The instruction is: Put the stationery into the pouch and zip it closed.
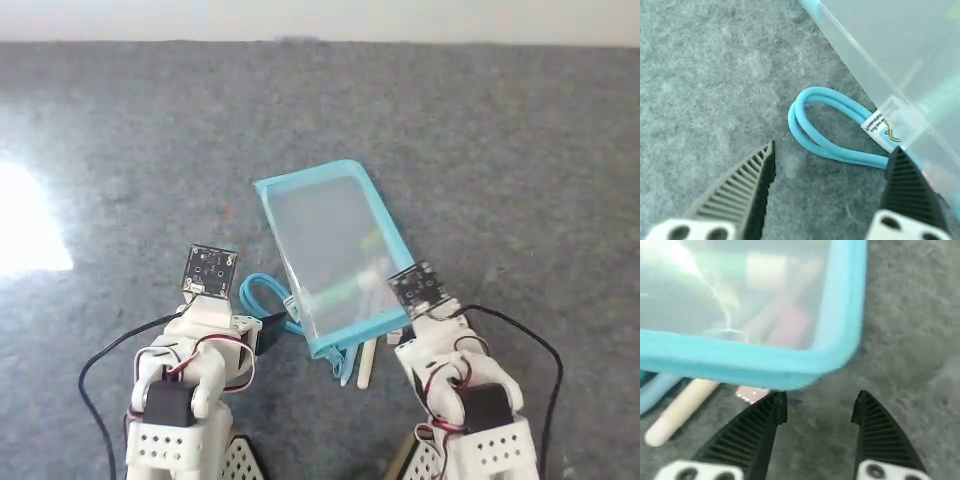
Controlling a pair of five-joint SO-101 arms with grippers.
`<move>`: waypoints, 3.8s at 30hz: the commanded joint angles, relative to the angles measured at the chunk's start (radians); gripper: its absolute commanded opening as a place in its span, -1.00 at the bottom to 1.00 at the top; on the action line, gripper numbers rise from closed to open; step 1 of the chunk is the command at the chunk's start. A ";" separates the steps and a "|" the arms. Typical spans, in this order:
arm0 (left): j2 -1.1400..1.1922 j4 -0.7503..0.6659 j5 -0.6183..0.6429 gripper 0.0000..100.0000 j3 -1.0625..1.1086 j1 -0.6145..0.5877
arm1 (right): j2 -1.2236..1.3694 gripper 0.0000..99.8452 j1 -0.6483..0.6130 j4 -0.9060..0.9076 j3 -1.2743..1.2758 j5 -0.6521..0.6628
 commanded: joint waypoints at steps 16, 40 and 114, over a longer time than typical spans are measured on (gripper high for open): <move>-0.003 0.003 0.009 -0.33 -0.008 -0.005 | -0.018 -0.55 0.237 -0.050 0.020 -0.011; -0.003 0.003 0.009 -0.33 -0.008 -0.005 | -0.018 -0.55 0.237 -0.051 0.020 -0.009; -0.008 0.015 0.003 -0.33 -0.007 0.003 | 0.812 -0.55 -0.312 -0.027 -0.697 0.103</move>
